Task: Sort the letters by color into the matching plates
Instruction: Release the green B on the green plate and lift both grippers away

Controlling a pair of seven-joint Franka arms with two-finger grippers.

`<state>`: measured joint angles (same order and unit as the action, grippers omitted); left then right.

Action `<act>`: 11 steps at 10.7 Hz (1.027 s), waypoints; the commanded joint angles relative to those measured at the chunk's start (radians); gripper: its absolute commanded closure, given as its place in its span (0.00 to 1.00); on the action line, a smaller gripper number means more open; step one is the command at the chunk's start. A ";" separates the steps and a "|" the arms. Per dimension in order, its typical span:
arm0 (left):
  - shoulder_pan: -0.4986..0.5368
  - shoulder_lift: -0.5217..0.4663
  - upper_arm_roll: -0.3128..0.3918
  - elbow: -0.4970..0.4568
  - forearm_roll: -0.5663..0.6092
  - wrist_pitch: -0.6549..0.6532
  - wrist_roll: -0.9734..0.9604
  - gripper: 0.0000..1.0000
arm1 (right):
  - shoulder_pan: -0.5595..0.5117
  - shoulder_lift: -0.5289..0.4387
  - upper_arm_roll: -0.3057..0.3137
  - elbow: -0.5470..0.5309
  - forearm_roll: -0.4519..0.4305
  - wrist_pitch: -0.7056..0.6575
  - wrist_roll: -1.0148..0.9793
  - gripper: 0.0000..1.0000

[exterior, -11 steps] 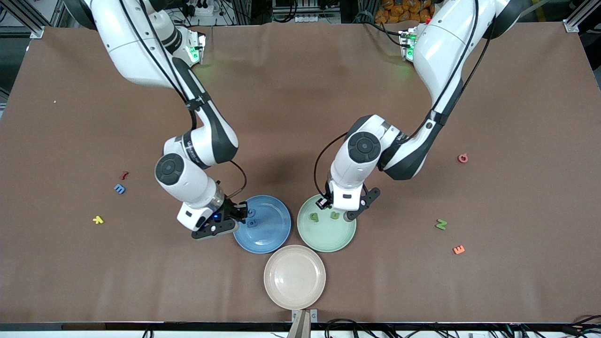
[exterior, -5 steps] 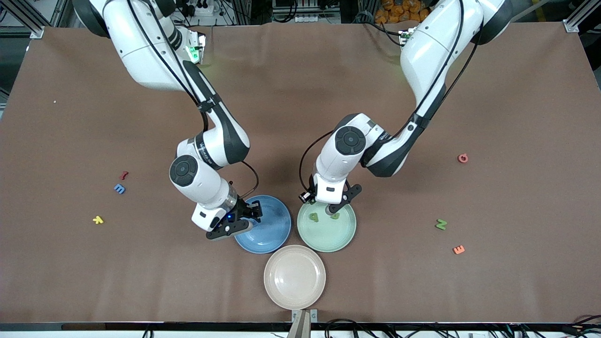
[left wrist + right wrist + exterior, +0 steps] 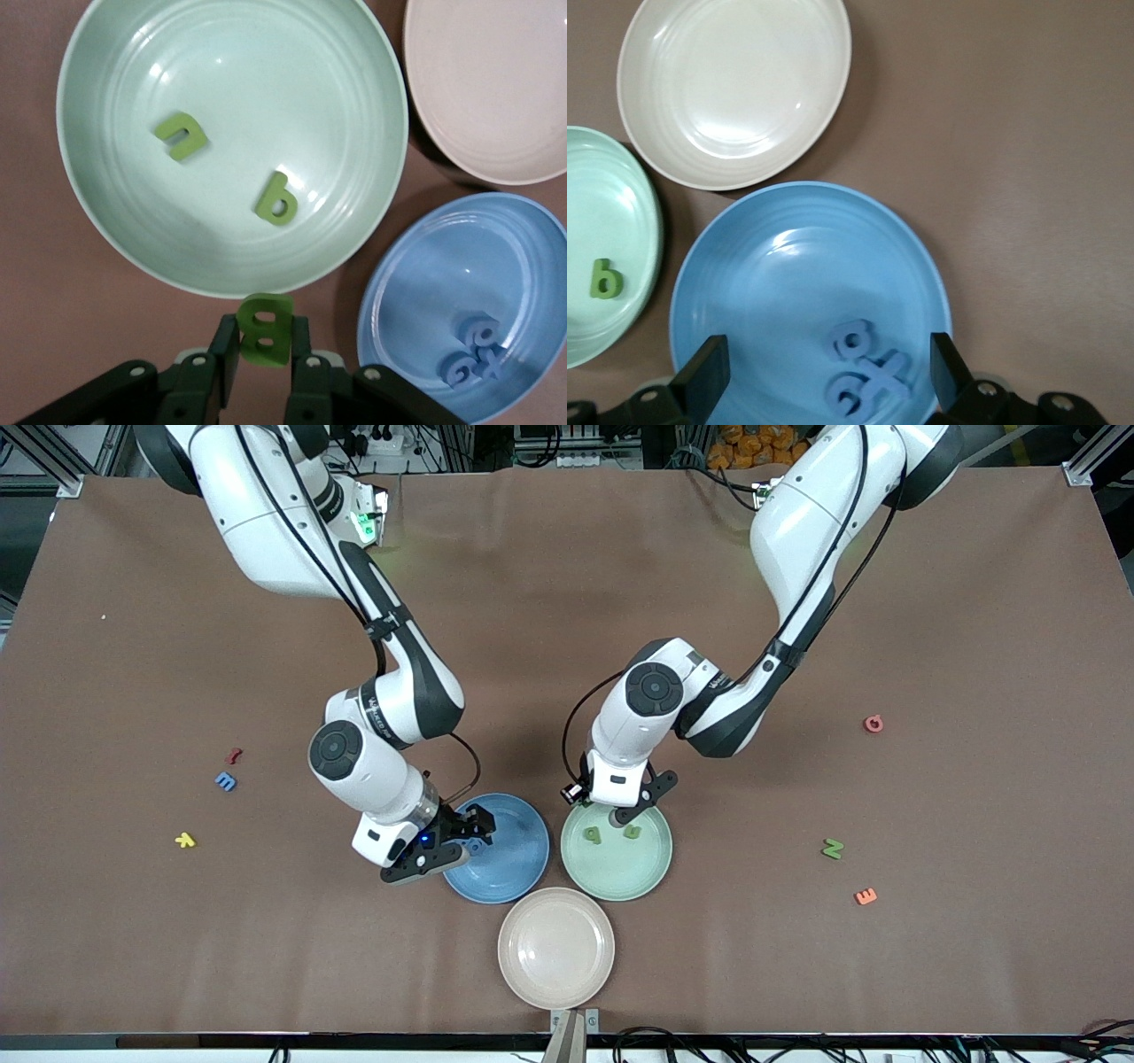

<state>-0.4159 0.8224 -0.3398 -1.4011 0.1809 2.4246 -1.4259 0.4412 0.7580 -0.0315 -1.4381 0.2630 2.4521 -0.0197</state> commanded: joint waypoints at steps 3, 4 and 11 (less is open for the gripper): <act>0.029 0.001 0.036 0.002 -0.005 0.004 0.120 0.76 | -0.058 -0.023 -0.080 0.002 0.016 -0.123 -0.068 0.00; 0.022 0.000 0.036 0.001 0.005 0.004 0.163 0.01 | -0.085 -0.026 -0.082 0.001 0.015 -0.154 -0.071 0.00; 0.127 -0.032 0.055 -0.004 0.129 -0.180 0.251 0.00 | -0.306 -0.167 -0.091 -0.152 -0.108 -0.298 -0.075 0.00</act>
<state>-0.3505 0.8225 -0.2834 -1.3938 0.2818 2.3033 -1.2322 0.2139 0.6976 -0.1387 -1.4543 0.1896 2.1544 -0.0848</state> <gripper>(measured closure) 0.000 0.000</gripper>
